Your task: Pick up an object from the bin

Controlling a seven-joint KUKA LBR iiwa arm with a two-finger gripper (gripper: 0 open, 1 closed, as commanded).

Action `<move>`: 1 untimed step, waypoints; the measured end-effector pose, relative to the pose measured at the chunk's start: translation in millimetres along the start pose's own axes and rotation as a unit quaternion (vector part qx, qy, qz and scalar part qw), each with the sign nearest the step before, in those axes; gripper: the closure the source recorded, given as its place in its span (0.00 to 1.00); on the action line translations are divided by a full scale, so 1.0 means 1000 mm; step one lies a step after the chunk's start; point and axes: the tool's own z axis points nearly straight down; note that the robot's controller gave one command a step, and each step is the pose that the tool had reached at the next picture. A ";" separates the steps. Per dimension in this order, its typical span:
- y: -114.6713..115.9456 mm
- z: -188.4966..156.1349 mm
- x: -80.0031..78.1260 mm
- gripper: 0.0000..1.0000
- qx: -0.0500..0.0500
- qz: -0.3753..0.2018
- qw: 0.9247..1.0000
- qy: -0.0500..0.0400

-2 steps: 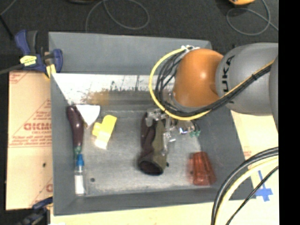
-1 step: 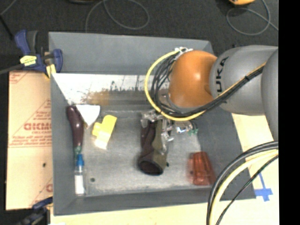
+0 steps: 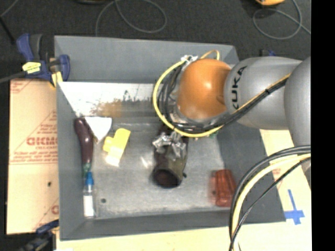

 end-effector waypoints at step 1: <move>0.000 0.000 0.000 1.00 0.000 0.000 1.000 0.000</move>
Offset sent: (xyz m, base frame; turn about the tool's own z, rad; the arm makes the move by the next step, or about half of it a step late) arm -0.0001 -0.0001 0.0094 0.0000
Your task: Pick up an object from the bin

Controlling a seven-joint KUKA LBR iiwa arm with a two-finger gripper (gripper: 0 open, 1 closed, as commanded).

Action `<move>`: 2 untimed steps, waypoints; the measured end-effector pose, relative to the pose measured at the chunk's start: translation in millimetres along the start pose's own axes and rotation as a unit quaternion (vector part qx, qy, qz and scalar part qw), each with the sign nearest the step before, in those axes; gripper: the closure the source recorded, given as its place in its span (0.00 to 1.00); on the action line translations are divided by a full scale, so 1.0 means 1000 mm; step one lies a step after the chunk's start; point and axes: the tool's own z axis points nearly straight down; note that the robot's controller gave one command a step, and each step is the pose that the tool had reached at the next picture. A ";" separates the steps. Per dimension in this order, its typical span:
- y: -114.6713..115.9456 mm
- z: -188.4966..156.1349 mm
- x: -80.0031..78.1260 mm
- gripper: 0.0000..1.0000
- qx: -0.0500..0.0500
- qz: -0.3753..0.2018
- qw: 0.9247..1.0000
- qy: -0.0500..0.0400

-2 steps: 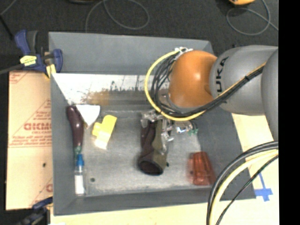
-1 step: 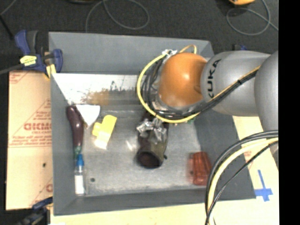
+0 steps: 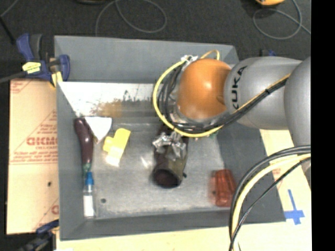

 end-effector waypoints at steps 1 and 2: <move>0.000 -0.001 0.000 1.00 0.000 0.000 1.000 0.000; 0.001 -0.008 0.001 1.00 0.000 0.001 1.000 0.000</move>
Offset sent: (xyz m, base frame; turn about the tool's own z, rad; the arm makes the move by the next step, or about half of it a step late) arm 0.0001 0.0001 0.0552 0.0000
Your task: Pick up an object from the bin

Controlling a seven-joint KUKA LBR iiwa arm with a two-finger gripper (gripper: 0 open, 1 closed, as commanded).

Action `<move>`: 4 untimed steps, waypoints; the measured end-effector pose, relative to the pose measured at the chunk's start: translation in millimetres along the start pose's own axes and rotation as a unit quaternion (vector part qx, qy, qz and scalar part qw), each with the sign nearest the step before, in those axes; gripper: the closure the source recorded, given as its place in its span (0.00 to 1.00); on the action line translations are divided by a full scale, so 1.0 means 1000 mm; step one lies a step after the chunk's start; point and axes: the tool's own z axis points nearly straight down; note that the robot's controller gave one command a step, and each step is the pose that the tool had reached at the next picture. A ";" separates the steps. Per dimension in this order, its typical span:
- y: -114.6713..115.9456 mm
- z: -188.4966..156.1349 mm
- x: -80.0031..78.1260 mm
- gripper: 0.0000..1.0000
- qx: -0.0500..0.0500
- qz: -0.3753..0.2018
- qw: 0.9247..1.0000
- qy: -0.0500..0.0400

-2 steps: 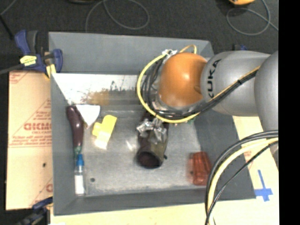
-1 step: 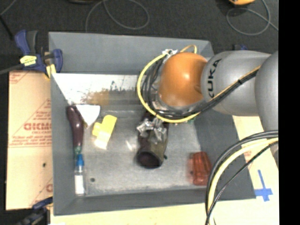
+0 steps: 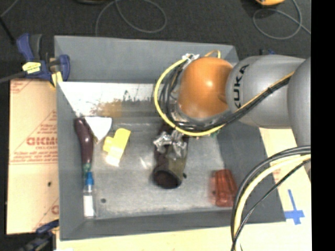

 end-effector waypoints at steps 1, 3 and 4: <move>0.000 -0.016 0.000 1.00 -0.001 0.000 1.000 0.001; -0.002 -0.033 -0.001 1.00 0.003 0.001 1.000 -0.002; -0.001 -0.036 -0.001 1.00 0.002 0.002 1.000 -0.002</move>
Offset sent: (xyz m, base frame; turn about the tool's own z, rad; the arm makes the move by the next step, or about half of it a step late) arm 0.0000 0.0001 0.0307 0.0000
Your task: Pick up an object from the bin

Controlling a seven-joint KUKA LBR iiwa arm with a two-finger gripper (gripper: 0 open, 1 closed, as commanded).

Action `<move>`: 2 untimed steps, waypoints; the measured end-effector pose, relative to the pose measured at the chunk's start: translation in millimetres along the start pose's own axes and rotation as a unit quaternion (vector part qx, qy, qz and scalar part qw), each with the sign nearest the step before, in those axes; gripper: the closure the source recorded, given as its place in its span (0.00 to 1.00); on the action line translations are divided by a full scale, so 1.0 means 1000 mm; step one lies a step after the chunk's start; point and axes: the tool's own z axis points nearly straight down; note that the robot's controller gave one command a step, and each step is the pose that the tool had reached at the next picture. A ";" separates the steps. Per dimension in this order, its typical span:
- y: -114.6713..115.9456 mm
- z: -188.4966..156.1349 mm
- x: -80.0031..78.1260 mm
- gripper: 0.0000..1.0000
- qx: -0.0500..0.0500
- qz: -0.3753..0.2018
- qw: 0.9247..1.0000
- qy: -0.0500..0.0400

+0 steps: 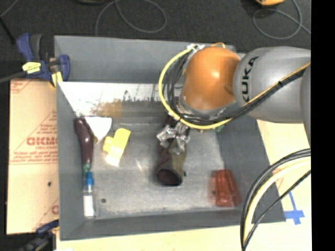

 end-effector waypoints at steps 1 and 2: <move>0.000 -0.006 0.000 1.00 0.001 0.001 1.000 -0.001; -0.001 -0.011 -0.001 1.00 0.001 0.001 1.000 -0.002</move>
Offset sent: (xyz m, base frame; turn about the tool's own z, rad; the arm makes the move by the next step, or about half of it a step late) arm 0.0000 0.0001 0.0274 0.0000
